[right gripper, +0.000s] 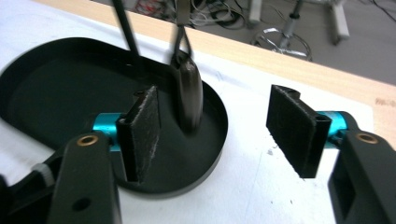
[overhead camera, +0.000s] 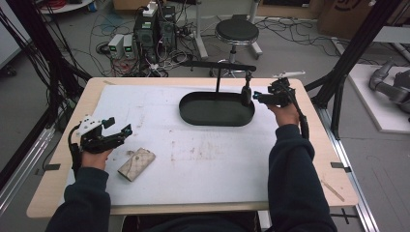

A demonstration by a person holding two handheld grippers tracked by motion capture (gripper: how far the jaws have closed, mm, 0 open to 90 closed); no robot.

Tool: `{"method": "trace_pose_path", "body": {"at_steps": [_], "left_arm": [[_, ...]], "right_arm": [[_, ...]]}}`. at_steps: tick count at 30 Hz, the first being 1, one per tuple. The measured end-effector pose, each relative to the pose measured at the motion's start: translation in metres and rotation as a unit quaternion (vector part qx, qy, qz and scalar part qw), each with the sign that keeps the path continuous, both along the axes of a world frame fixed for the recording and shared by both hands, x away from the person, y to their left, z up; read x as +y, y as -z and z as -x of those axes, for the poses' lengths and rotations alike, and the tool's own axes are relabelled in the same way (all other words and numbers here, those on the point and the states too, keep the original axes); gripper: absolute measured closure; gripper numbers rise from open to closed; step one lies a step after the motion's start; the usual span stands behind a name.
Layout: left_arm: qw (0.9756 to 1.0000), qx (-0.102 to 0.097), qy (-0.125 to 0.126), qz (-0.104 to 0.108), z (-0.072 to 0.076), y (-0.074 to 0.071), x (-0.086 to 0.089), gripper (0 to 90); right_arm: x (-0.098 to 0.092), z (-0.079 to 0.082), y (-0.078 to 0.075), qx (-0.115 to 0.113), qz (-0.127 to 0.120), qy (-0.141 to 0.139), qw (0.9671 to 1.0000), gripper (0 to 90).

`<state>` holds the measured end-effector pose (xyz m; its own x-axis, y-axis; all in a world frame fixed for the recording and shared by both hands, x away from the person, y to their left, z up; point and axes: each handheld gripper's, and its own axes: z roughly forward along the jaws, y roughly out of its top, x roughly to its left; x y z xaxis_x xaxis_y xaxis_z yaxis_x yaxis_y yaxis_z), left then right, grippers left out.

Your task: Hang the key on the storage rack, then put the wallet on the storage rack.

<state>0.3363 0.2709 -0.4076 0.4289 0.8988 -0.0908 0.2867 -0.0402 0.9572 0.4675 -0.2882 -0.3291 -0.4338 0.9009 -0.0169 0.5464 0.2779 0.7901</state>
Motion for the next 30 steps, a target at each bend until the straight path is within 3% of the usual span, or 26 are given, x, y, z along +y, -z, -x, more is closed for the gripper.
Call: {"method": "trace_pose_path", "body": {"at_steps": [1,3,5,7,10,16,23,30], "left_arm": [[1.0,-0.003,-0.001,0.001,0.0,-0.001,0.0,25.2],[1.0,-0.005,-0.001,0.004,0.001,-0.002,0.0,24.9],[1.0,-0.006,-0.004,0.004,0.001,-0.003,-0.001,22.4],[1.0,-0.005,-0.001,0.003,0.0,-0.002,-0.001,22.3],[1.0,-0.005,0.001,0.002,0.0,-0.002,-0.002,22.3],[1.0,-0.002,0.003,-0.001,-0.001,-0.002,-0.005,22.3],[0.9999,-0.008,-0.007,-0.006,0.0,-0.004,-0.005,22.6],[0.9999,-0.007,-0.002,-0.008,0.003,-0.005,-0.007,22.6]], "right_arm": [[-0.002,0.005,-0.003,-0.003,0.002,-0.004,1.0,30.8],[-0.008,0.02,-0.004,-0.04,0.009,-0.02,0.9989,30.5],[-0.013,0.03,-0.005,-0.03,0.024,-0.022,0.999,26.6],[-0.019,0.042,-0.003,-0.047,0.021,-0.027,0.9983,26.3],[-0.03,0.064,0.007,-0.057,0.022,-0.029,0.9977,21.8],[-0.043,0.103,0.036,-0.076,0.019,-0.032,0.9964,21.4],[-0.039,0.109,0.052,-0.073,0.02,-0.03,0.9967,21.4],[-0.042,0.111,0.051,-0.077,0.016,-0.026,0.9965,21.4]]}}
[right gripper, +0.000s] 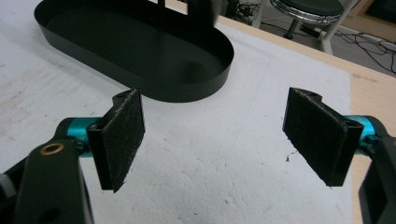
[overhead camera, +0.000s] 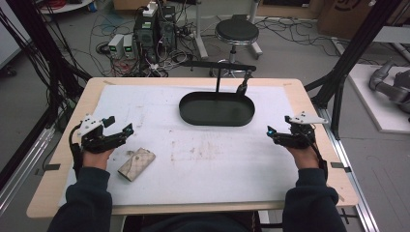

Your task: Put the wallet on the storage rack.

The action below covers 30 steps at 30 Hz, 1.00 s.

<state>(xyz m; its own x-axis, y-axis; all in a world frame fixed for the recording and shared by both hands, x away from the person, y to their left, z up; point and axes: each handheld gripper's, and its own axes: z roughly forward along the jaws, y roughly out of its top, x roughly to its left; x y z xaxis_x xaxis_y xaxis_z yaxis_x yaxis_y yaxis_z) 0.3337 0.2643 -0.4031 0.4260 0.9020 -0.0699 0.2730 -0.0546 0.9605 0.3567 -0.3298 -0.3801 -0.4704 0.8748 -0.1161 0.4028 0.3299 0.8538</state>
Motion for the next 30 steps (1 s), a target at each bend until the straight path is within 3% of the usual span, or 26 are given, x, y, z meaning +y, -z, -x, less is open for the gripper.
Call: {"method": "trace_pose_path", "body": {"at_steps": [7,13,18,24,27,30], "left_arm": [[1.0,-0.002,0.009,0.0,0.002,-0.001,-0.004,22.6],[0.9998,0.009,0.02,-0.005,0.001,0.0,-0.009,22.6],[0.9984,0.034,0.041,-0.018,0.001,-0.001,-0.017,22.6],[0.9948,0.067,0.069,-0.034,0.017,-0.002,-0.028,22.6],[0.9907,0.094,0.089,-0.042,0.024,0.002,-0.029,22.6],[0.9851,0.123,0.107,-0.053,0.028,0.008,-0.03,22.6]], "right_arm": [[-0.002,0.002,0.001,-0.001,0.0,0.001,1.0,21.4],[0.001,0.003,0.002,-0.002,0.001,-0.002,1.0,21.4],[0.005,0.003,0.003,0.0,0.01,-0.009,0.9999,21.4],[0.007,0.005,0.004,-0.002,0.01,-0.019,0.9998,21.4],[0.009,0.003,0.005,0.0,0.013,-0.02,0.9997,21.4],[0.01,0.001,0.006,0.001,0.016,-0.022,0.9996,21.5]]}}
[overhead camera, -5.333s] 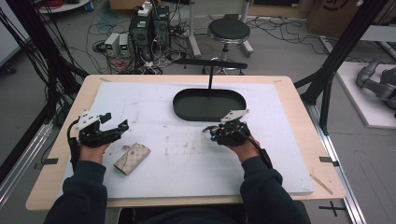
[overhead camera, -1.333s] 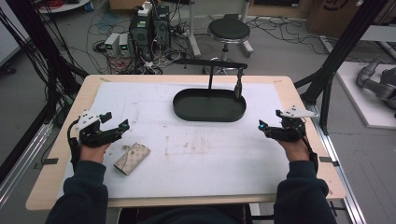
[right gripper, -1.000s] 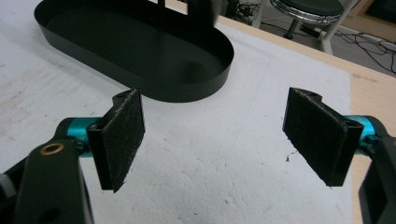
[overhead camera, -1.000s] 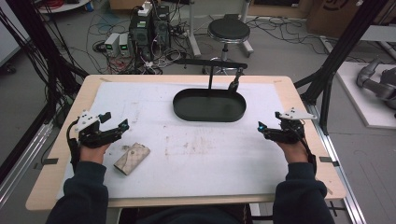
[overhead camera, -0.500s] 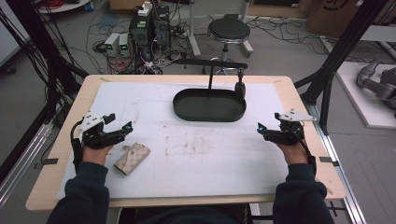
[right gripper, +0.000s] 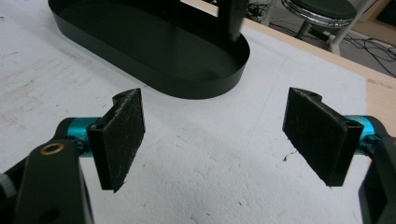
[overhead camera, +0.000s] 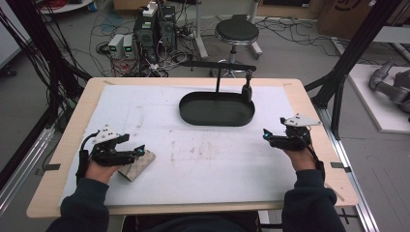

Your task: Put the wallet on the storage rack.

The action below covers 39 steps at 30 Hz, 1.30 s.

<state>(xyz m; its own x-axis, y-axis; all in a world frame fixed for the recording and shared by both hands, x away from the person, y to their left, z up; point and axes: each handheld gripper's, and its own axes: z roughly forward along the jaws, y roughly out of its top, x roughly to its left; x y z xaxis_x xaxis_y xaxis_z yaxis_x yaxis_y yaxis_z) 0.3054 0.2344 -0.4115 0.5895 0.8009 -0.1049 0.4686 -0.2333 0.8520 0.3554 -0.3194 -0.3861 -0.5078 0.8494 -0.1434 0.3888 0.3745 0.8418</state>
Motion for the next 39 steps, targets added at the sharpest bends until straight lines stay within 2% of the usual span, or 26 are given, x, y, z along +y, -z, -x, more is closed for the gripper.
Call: {"method": "trace_pose_path", "body": {"at_steps": [4,8,10,12,15,21,27,29,33,37,39], "left_arm": [[0.9992,0.027,0.006,-0.028,0.005,0.008,-0.004,22.5],[0.9979,0.048,0.007,-0.044,0.007,0.014,-0.007,22.5],[0.9962,0.062,0.007,-0.061,0.006,0.017,-0.008,22.5],[0.9944,0.082,0.011,-0.065,0.004,0.021,-0.009,22.0],[0.9912,0.102,0.024,-0.081,0.002,0.027,-0.013,26.7],[0.9922,0.09,0.015,-0.085,-0.004,0.025,-0.015,33.4],[0.9937,0.062,0.015,-0.092,-0.017,0.023,-0.024,34.7],[0.9947,0.054,0.013,-0.086,-0.022,0.022,-0.027,34.7],[0.9951,0.059,0.002,-0.079,-0.035,0.027,-0.034,33.9],[0.9948,0.069,-0.015,-0.074,-0.033,0.027,-0.034,28.9],[0.9939,0.071,-0.023,-0.081,-0.03,0.026,-0.033,25.1]], "right_arm": [[-0.001,0.0,0.0,0.0,-0.002,0.003,1.0,21.5],[-0.001,0.0,0.0,0.0,-0.003,0.004,1.0,21.5],[0.0,0.0,0.0,0.001,-0.002,0.003,1.0,21.5],[0.001,0.0,0.0,0.003,-0.001,0.003,1.0,21.5],[0.0,0.0,0.001,0.004,-0.002,0.004,1.0,21.5],[-0.001,0.001,0.0,0.004,-0.004,0.008,1.0,21.6],[-0.003,0.0,0.001,0.005,-0.005,0.011,0.9999,21.6],[-0.003,0.0,0.001,0.006,-0.008,0.013,0.9999,21.6],[-0.003,0.0,0.001,0.006,-0.007,0.013,0.9999,21.6],[-0.004,0.0,0.002,0.007,-0.009,0.014,0.9998,21.7],[-0.004,0.0,0.002,0.008,-0.009,0.014,0.9998,21.7]]}}
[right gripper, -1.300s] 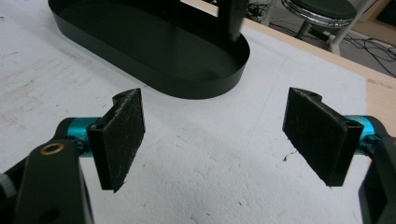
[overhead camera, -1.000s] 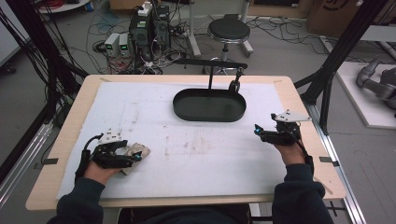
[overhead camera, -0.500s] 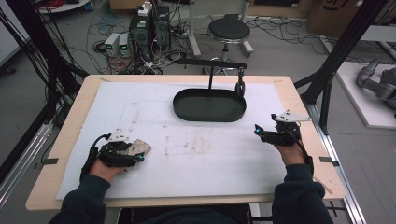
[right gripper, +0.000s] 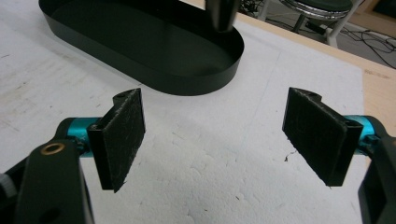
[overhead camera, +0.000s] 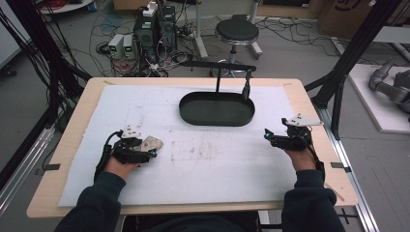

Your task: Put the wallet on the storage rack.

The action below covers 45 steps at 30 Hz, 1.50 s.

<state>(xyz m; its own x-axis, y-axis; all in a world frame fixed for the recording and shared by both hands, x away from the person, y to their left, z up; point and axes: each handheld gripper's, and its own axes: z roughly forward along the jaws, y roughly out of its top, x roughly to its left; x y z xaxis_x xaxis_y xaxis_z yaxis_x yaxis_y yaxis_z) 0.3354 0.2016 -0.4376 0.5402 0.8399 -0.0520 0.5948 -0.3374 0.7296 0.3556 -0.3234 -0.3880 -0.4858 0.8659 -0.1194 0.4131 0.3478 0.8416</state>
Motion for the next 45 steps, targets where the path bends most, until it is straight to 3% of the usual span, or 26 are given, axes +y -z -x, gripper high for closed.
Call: {"method": "trace_pose_path", "body": {"at_steps": [3,10,14,18,24,28,31,41,45], "left_arm": [[0.9998,0.017,-0.001,-0.007,0.005,0.005,0.002,24.8],[0.9998,0.003,0.013,-0.014,0.005,0.0,0.003,36.3],[0.9995,-0.023,0.022,0.0,0.004,-0.009,0.001,37.6],[0.9967,-0.063,0.034,0.038,-0.001,-0.025,-0.002,37.8],[0.9929,-0.096,0.046,0.053,-0.022,-0.048,-0.017,38.0],[0.9875,-0.124,0.053,0.081,-0.041,-0.059,-0.028,38.3],[0.985,-0.136,0.062,0.087,-0.056,-0.064,-0.04,38.6],[0.9819,-0.142,0.107,0.063,-0.096,-0.077,-0.088,38.8],[0.9811,-0.142,0.12,0.053,-0.112,-0.074,-0.111,38.8]], "right_arm": [[0.0,0.0,0.0,0.0,0.001,-0.001,1.0,21.7],[0.0,0.0,0.0,-0.002,-0.001,-0.001,1.0,21.7],[0.0,0.0,0.0,-0.001,-0.001,0.001,1.0,21.7],[-0.001,0.0,0.0,-0.002,-0.002,0.001,1.0,21.7],[-0.001,0.0,0.0,-0.002,-0.006,0.0,1.0,21.7],[-0.003,0.0,-0.001,-0.003,-0.011,0.001,0.9999,21.7],[-0.004,0.0,-0.001,-0.002,-0.016,0.002,0.9999,21.7],[-0.005,0.0,-0.002,-0.003,-0.021,0.0,0.9998,21.7],[-0.006,-0.001,-0.002,-0.004,-0.025,0.0,0.9997,21.7]]}}
